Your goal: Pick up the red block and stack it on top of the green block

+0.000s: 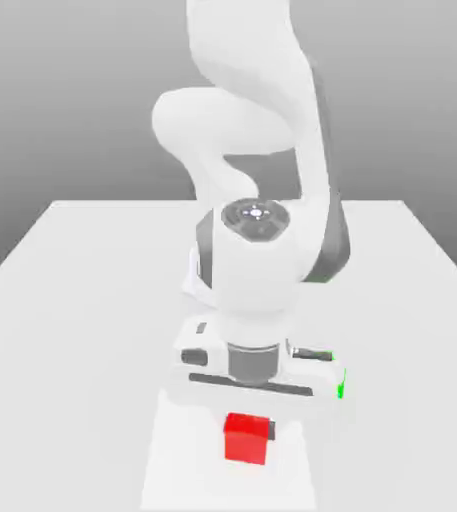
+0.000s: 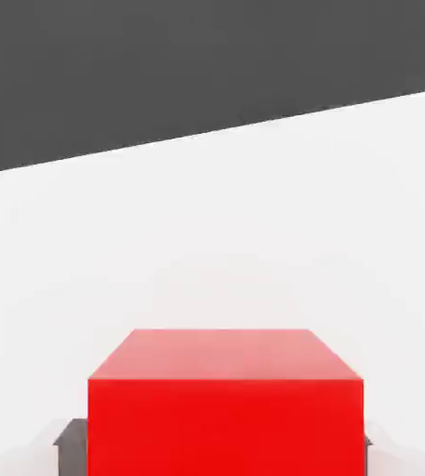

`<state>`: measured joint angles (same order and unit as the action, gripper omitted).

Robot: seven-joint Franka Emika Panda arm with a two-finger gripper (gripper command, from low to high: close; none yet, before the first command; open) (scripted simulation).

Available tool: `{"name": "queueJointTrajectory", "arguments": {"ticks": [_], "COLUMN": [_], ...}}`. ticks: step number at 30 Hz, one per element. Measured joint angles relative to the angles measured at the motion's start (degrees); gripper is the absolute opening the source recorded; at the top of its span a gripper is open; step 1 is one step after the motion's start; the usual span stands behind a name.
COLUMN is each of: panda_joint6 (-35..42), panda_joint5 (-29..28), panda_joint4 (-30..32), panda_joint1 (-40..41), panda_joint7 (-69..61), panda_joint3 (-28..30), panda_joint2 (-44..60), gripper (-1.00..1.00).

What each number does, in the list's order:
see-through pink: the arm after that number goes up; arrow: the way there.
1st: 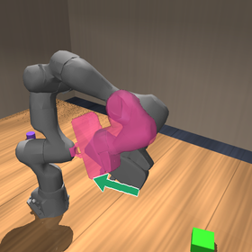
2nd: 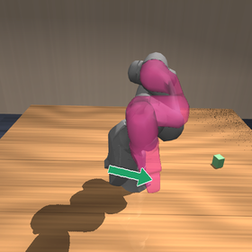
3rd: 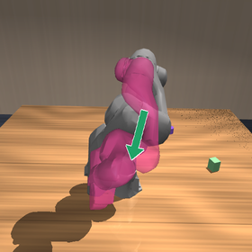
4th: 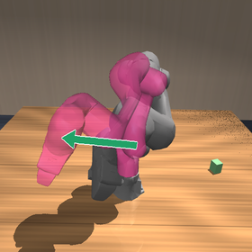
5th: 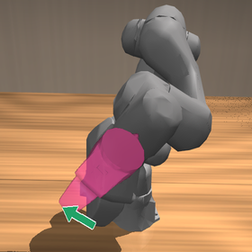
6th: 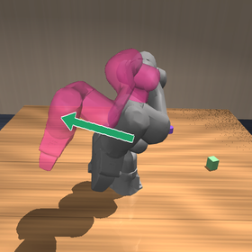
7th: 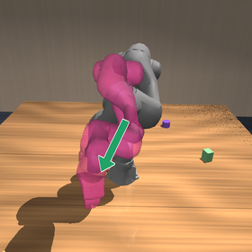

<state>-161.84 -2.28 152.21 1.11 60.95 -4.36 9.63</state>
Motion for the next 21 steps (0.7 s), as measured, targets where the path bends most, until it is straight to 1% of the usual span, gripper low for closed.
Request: {"name": "queueJointTrajectory", "arguments": {"ticks": [3,7,11,16,21], "panda_joint6": [4.08,6.31,7.87,9.03,9.23], "panda_joint5": [2.67,8.19,11.53,13.49,13.52], "panda_joint4": [1.35,4.37,7.66,12.03,16.68], "panda_joint1": [-0.86,-5.97,-8.78,-11.93,-13.93], "panda_joint7": [-1.07,-1.36,0.12,3.45,7.92], "panda_joint3": [-1.2,-2.8,-4.35,-7.29,-10.65], "panda_joint2": [-5.56,-11.28,-16.44,-22.02,-26.43], "gripper": [-1.0,-1.0,-1.0,-1.0,-1.0]}}
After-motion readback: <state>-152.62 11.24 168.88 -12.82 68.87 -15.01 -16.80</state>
